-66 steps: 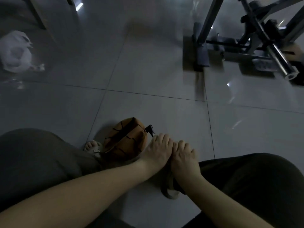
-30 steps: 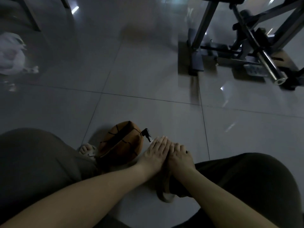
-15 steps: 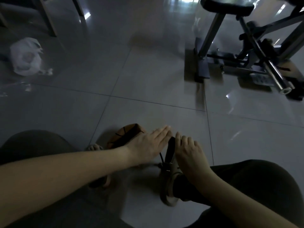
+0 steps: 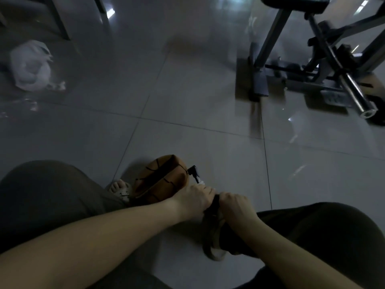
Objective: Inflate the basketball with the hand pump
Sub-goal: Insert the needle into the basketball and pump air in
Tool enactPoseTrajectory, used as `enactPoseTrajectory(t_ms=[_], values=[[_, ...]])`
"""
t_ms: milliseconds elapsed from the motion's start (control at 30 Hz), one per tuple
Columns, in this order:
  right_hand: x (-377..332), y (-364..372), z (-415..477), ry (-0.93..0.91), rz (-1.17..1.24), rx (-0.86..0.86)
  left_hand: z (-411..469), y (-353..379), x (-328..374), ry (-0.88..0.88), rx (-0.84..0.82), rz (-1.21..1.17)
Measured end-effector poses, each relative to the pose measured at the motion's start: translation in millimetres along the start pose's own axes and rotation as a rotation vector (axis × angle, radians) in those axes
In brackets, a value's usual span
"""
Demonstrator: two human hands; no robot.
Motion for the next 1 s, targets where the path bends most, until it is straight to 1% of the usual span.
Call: enactPoseTrajectory(t_ms=[67,100,167,200,233,267,333,367,400,500,600,700,800,867,933,1000], values=[[-1.8,-24.8,-7.5,-0.023,0.033,0.038,0.2,-25.4,-4.1,0.051,0.040,0.035],[-1.2,-44.3,-11.4,-0.033,0.045,0.087,1.0,-43.3,-8.3,0.071,0.083,0.044],[5.5,-85.7,-18.9,-0.036,0.043,0.223,3.4,-89.2,-21.2,0.052,0.243,0.047],[10.0,-103.5,-22.2,-0.039,0.040,0.278,5.0,-110.3,-28.3,0.033,0.320,0.026],[13.9,-116.7,-25.1,-0.050,0.035,0.307,5.6,-126.4,-34.9,0.013,0.362,-0.029],[16.6,-122.7,-26.1,-0.064,0.026,0.302,5.9,-134.7,-42.1,-0.018,0.364,-0.120],[17.1,-116.2,-24.9,-0.068,0.035,0.235,1.3,-131.0,-59.6,-0.174,0.294,-0.349],[14.8,-106.1,-21.6,-0.071,0.041,0.197,-1.0,-120.1,-66.7,-0.247,0.243,-0.436],[12.5,-93.6,-17.2,-0.071,0.058,0.154,-1.6,-108.1,-70.0,-0.280,0.193,-0.486],[10.6,-58.7,-3.7,-0.050,0.131,0.045,0.9,-64.7,-70.9,-0.305,0.012,-0.534],[7.4,-33.2,2.8,-0.074,0.105,-0.014,-4.9,-24.3,-66.4,-0.342,-0.090,-0.668],[4.8,-9.1,3.5,-0.084,0.096,-0.091,-15.1,4.4,-52.1,-0.378,-0.169,-0.665],[13.9,-0.4,8.5,-0.068,0.101,-0.093,-10.5,13.0,-46.8,-0.432,-0.176,-0.713],[18.7,1.2,7.3,-0.051,0.105,-0.106,-6.4,15.6,-52.6,-0.496,-0.224,-0.765],[19.3,-1.2,4.8,-0.043,0.129,-0.085,-6.9,17.3,-56.1,-0.636,-0.315,-0.969],[23.4,-21.0,1.9,-0.022,0.174,-0.004,-9.2,5.9,-59.2,-0.805,-0.363,-1.232]])
Point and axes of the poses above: each hand's wrist, its own z-axis towards the middle knuckle, its own y-axis out of the palm, x = y × z, the point moved 9 cm from there along z, towards the middle knuckle, and after that the axes turned 9 degrees about x, right-handed, at the moved point
